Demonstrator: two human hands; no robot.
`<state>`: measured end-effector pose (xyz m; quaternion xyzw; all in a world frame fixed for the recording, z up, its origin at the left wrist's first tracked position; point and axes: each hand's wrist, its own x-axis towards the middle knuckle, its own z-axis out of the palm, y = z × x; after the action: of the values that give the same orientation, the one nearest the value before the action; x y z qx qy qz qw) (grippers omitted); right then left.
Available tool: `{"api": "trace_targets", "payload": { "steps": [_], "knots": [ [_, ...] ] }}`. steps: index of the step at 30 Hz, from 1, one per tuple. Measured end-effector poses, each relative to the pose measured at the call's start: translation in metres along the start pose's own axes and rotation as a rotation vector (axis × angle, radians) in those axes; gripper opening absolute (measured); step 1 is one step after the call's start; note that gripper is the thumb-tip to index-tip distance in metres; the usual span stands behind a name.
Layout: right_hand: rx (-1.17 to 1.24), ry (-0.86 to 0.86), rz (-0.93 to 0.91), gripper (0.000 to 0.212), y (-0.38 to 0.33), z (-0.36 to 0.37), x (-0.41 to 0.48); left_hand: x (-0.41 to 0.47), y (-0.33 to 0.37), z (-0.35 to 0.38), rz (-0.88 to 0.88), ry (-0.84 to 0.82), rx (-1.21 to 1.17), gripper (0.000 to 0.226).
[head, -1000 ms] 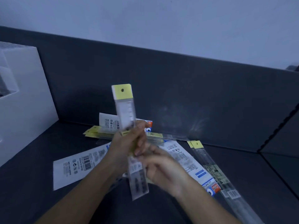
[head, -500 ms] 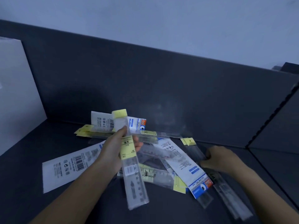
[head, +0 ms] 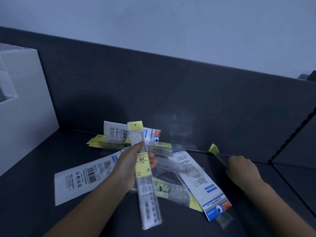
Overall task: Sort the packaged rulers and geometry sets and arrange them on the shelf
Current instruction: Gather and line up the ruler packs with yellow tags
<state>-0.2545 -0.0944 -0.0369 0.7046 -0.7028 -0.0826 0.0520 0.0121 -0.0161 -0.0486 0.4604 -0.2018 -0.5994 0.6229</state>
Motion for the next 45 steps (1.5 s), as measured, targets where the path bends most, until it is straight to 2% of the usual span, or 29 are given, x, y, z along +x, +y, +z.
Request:
{"api": "trace_targets", "payload": {
  "steps": [1, 4, 8, 9, 11, 13, 14, 16, 19, 21, 25, 26, 27, 29, 30, 32, 34, 37, 39, 41, 43, 45],
  "knots": [
    [0.031, 0.013, 0.010, 0.011, 0.004, -0.003, 0.001, 0.000, 0.000, 0.000, -0.002, 0.000, 0.001, 0.034],
    [0.117, 0.108, -0.002, 0.029, 0.008, -0.010, -0.002, 0.000, -0.002, 0.000, -0.011, -0.027, -0.006, 0.040],
    [0.201, 0.365, -0.120, 0.006, -0.016, -0.033, -0.026, 0.000, -0.001, 0.001, -0.023, -0.069, -0.012, 0.049],
    [0.250, 0.439, -0.158, 0.007, -0.024, -0.041, -0.032, -0.001, 0.000, 0.002, -0.025, -0.076, -0.007, 0.048],
    [0.515, 0.572, -0.312, 0.023, -0.039, -0.056, -0.047, -0.002, 0.001, 0.003, -0.020, -0.101, 0.010, 0.049],
    [0.961, 0.618, -0.509, 0.026, -0.055, -0.071, -0.065, -0.005, 0.004, 0.005, 0.010, -0.147, 0.020, 0.051],
    [1.199, 0.575, -0.608, 0.024, -0.064, -0.077, -0.073, -0.006, 0.005, 0.006, 0.032, -0.179, 0.027, 0.051],
    [1.584, 0.359, -0.761, 0.020, -0.085, -0.082, -0.083, -0.007, 0.006, 0.007, 0.075, -0.284, 0.052, 0.056],
    [1.813, 0.033, -0.709, 0.016, -0.119, -0.071, -0.078, -0.010, 0.007, 0.008, 0.139, -0.448, 0.067, 0.061],
    [1.809, -0.058, -0.630, 0.018, -0.139, -0.054, -0.069, -0.013, 0.006, 0.010, 0.173, -0.466, 0.020, 0.060],
    [1.510, 0.265, -0.507, 0.028, -0.165, -0.025, -0.057, -0.013, 0.004, 0.012, 0.142, -0.343, -0.124, 0.044],
    [1.490, 0.275, -0.509, 0.036, -0.168, -0.023, -0.057, -0.011, 0.003, 0.012, 0.145, -0.289, -0.128, 0.040],
    [1.501, 0.229, -0.515, 0.048, -0.170, -0.021, -0.055, -0.009, 0.003, 0.012, 0.158, -0.225, -0.123, 0.036],
    [1.565, 0.000, -0.523, 0.064, -0.168, -0.019, -0.056, -0.006, 0.005, 0.011, 0.222, -0.099, -0.148, 0.029],
    [1.581, -0.139, -0.542, 0.063, -0.165, -0.019, -0.059, -0.006, 0.009, 0.010, 0.265, -0.049, -0.191, 0.024],
    [1.560, -0.377, -0.624, 0.038, -0.161, -0.018, -0.065, -0.009, 0.019, 0.009, 0.375, 0.002, -0.275, 0.019],
    [1.540, -0.458, -0.710, 0.017, -0.161, -0.017, -0.073, -0.015, 0.028, 0.008, 0.522, -0.053, -0.236, 0.016],
    [1.625, -0.392, -0.756, 0.020, -0.166, -0.018, -0.080, -0.028, 0.033, 0.007, 0.674, -0.268, -0.040, 0.014],
    [1.623, -0.400, -0.756, 0.024, -0.169, -0.017, -0.083, -0.031, 0.035, 0.004, 0.626, -0.418, 0.086, 0.015],
    [1.547, -0.427, -0.695, 0.036, -0.166, -0.015, -0.084, -0.030, 0.035, 0.000, 0.473, -0.538, 0.240, 0.015],
    [1.413, -0.480, -0.654, 0.045, -0.157, -0.016, -0.081, -0.028, 0.033, -0.002, 0.386, -0.545, 0.403, 0.013],
    [1.278, -0.435, -0.713, 0.046, -0.146, -0.023, -0.081, -0.027, 0.032, -0.001, 0.379, -0.506, 0.375, 0.013]
  ]
}}
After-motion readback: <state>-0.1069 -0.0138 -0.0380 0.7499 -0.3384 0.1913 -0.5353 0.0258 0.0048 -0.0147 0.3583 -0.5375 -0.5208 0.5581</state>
